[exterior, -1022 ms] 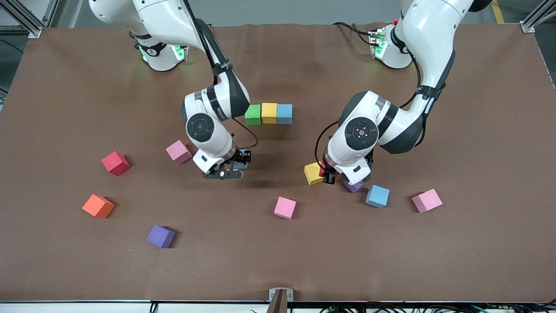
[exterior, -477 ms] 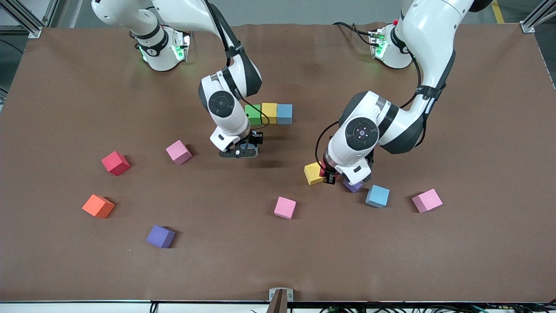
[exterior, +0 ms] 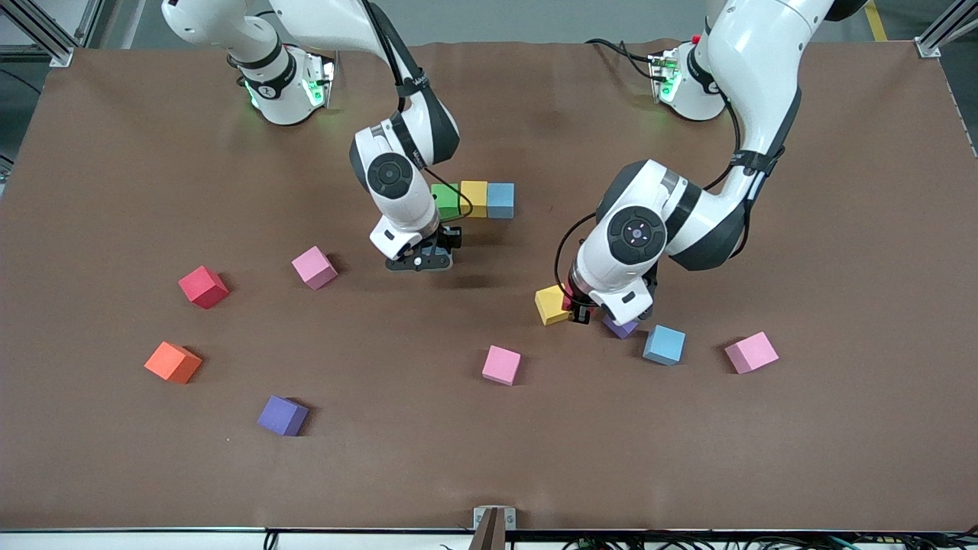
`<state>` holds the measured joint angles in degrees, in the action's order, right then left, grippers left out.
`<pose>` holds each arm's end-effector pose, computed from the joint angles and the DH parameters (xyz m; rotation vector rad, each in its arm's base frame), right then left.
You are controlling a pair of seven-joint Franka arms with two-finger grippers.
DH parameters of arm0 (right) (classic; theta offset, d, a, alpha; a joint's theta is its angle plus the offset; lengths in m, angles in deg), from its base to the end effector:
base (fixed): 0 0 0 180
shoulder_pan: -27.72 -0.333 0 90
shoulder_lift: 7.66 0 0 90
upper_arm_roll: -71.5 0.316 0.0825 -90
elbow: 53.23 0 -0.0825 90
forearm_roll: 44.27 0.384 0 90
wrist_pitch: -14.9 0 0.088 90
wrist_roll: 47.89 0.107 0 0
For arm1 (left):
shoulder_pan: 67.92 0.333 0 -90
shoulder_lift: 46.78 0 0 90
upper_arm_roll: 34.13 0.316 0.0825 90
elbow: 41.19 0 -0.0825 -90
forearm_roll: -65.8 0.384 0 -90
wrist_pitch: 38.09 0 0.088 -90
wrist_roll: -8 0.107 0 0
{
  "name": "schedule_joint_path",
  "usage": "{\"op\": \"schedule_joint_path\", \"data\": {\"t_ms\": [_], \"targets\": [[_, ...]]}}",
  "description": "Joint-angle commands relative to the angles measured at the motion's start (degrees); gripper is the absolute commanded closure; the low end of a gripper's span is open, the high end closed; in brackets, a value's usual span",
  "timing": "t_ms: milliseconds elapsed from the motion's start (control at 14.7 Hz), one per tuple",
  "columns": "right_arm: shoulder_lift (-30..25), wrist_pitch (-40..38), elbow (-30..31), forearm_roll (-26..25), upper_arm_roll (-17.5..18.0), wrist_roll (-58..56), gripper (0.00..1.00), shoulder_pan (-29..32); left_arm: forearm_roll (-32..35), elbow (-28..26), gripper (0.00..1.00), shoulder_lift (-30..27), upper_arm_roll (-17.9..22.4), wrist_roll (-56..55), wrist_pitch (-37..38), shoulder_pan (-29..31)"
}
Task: Arrange 11 blocks into digit 3
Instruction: 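Lower the cyan cube beside the green cube and open the right gripper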
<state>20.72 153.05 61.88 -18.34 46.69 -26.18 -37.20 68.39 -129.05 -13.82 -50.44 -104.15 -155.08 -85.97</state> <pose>0.4541 0.3935 0.2232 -3.0702 -0.0307 0.0999 0.5905 -0.3648 0.3274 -2.4149 -1.9859 0.1916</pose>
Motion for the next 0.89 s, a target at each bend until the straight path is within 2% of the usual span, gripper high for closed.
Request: {"op": "schedule_joint_path", "data": {"t_ms": [0,817], "targets": [[-2.1,0.4,2.4,-0.2,-0.2,0.0,0.67,-0.9,-0.1,-0.2,1.00,-0.9,0.0,0.7,1.2,0.1],[-1.9,0.8,3.6,-0.1,0.1,0.4,0.67,-2.4,0.0,-0.1,1.00,-0.9,0.0,0.8,1.6,0.1]]}}
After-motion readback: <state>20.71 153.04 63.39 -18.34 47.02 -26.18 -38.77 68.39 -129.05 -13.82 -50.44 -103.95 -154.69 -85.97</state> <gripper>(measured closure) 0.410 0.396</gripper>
